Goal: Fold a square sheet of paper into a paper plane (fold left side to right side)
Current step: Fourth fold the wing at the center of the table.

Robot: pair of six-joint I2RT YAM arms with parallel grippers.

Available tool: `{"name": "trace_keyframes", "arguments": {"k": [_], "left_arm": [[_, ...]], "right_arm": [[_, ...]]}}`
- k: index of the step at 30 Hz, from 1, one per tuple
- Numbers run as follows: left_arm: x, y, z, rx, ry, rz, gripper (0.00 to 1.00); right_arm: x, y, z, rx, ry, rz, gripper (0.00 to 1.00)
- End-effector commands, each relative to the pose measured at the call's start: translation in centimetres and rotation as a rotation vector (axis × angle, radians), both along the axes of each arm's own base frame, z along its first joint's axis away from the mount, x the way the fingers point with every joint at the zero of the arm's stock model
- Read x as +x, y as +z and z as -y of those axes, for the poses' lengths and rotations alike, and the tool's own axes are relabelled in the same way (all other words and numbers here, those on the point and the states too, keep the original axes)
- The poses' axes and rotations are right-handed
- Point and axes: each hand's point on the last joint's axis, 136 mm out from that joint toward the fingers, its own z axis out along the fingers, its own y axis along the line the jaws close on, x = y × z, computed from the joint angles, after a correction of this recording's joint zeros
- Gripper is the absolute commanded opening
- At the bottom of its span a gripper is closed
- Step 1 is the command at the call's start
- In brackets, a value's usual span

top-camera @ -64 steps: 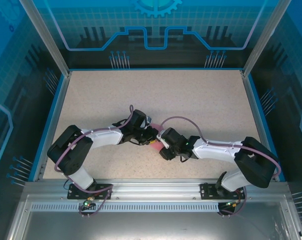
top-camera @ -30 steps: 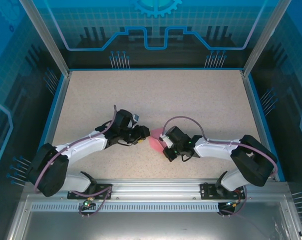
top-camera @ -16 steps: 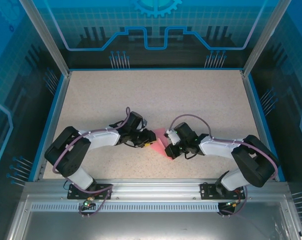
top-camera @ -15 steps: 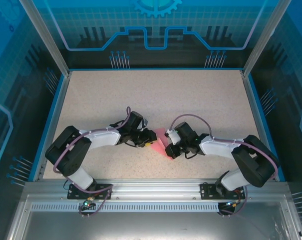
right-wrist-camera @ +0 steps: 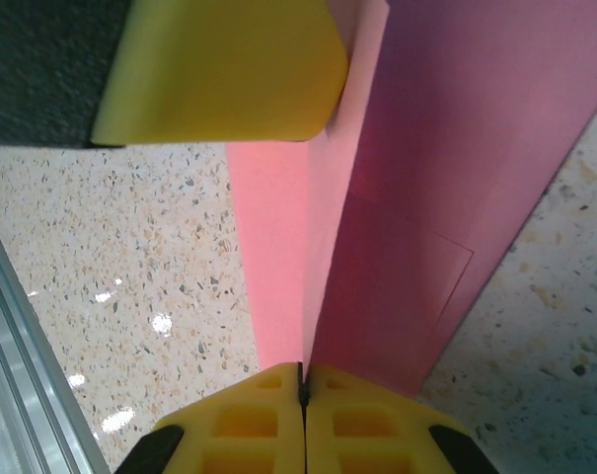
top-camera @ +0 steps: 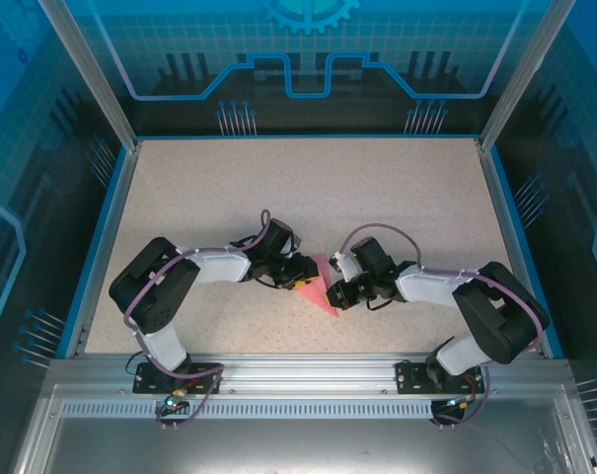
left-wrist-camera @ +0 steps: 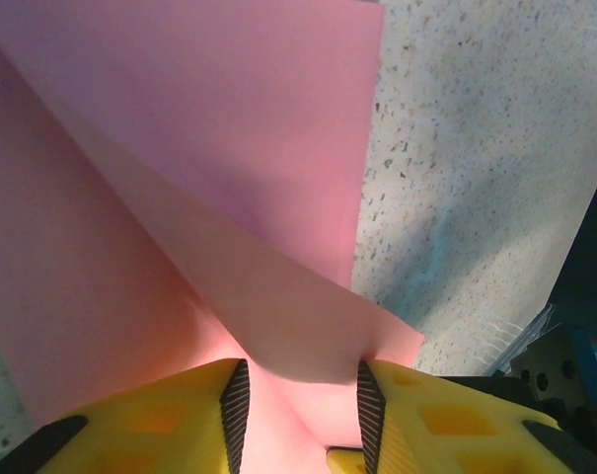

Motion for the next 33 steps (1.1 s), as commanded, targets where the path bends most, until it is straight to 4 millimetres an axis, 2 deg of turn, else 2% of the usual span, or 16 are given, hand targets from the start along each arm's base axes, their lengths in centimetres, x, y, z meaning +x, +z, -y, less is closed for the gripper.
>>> {"name": "trace_keyframes", "arguments": {"k": [1,6,12,22,33], "left_arm": [[0.1,0.0,0.7,0.000,-0.025,-0.001,0.38],[-0.3,-1.5,0.5,0.029,-0.022,-0.034,0.39],[-0.5,-2.1,0.0,0.059,-0.020,-0.041,0.39],[-0.5,-2.3,-0.2,0.074,-0.023,-0.041,0.39],[-0.5,-2.0,-0.2,0.069,-0.025,-0.034,0.39]], "right_arm": [[-0.4,-0.6,0.2,0.018,-0.012,-0.056,0.06],[-0.4,-1.0,0.1,0.027,-0.017,-0.081,0.07],[-0.3,-0.8,0.2,0.039,-0.022,-0.082,0.10],[1.7,2.0,0.1,0.163,-0.051,-0.093,0.31],[3.7,1.5,-0.9,0.222,-0.060,-0.179,0.33]]}}
